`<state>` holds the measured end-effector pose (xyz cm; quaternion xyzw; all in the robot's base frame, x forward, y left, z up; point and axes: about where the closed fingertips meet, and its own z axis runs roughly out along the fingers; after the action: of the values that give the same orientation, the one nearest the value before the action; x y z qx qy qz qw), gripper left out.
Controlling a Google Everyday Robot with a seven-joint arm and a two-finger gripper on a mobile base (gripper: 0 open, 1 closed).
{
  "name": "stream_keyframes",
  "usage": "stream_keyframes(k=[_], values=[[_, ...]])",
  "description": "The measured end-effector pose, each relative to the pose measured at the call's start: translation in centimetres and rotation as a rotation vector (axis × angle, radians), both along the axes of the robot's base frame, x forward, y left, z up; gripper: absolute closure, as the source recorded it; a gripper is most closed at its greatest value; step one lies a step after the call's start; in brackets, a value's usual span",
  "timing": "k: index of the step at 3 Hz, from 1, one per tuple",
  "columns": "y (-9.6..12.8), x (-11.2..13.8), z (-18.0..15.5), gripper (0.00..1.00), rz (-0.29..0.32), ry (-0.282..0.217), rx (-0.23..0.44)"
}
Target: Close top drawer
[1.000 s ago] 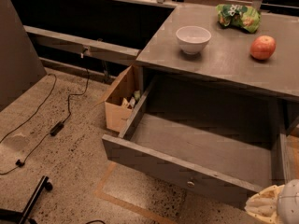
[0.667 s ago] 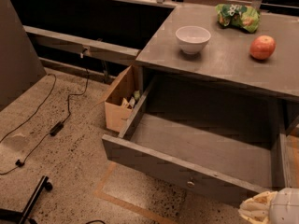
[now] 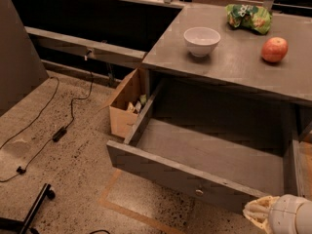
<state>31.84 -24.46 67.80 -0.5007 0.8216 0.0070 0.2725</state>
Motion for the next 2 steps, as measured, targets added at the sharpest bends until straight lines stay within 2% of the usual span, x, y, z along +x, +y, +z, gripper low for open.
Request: stream_keyframes(k=[2], values=[[-0.3,3.3,-1.7,1.00,-0.064,-0.082,-0.082]])
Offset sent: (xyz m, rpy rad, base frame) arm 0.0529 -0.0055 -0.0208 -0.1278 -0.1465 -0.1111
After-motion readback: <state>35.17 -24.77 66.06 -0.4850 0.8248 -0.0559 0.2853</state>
